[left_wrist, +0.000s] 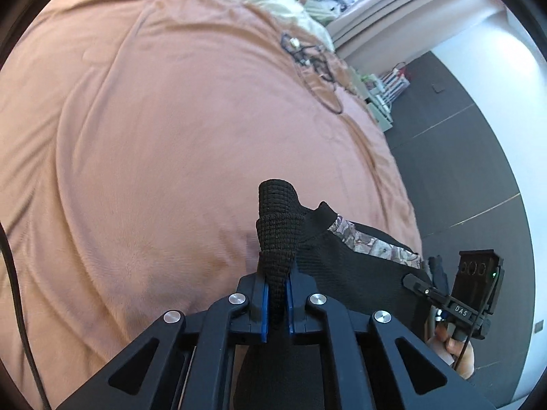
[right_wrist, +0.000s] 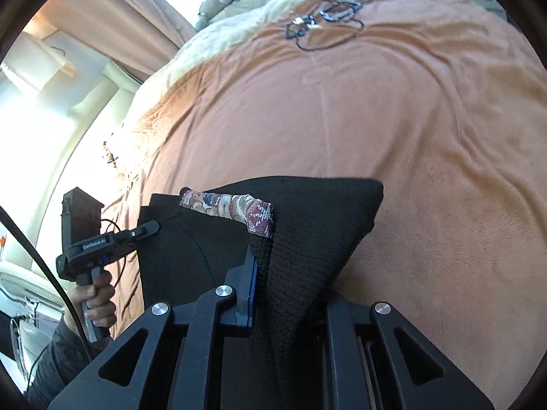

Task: Fold small clothes
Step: 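Close the left gripper on the garment edge while the right gripper closes beside it, then lift the black garment with both grippers and carry it over the folded stack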

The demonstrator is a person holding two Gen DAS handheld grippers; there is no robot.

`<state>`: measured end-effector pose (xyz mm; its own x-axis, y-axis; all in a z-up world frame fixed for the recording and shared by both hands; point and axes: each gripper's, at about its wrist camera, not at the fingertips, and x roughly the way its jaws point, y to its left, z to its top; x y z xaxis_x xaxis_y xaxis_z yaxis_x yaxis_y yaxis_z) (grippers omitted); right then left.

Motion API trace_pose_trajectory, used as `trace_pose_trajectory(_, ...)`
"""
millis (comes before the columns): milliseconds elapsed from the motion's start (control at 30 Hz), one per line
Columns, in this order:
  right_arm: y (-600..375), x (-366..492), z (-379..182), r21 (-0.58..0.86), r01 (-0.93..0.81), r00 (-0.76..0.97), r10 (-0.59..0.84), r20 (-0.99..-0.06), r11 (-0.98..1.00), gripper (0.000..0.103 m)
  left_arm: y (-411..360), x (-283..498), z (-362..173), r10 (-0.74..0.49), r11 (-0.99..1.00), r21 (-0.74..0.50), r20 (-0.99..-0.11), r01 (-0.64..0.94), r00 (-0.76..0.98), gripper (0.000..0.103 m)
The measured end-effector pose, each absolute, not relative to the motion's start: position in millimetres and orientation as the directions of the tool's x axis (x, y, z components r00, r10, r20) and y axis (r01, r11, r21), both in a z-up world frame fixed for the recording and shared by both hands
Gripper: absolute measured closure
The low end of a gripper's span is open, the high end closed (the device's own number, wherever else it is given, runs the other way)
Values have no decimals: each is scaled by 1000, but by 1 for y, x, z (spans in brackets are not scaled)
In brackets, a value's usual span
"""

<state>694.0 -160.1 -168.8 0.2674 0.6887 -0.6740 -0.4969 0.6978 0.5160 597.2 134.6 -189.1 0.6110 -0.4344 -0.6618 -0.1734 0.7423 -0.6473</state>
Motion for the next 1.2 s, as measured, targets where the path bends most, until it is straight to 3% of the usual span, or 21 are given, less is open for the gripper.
trace_pose_trajectory(1200,-278,480,3,375,-619,493,713,-498,690,93,62,433,43,-444,789,-608,-467,87,765,97)
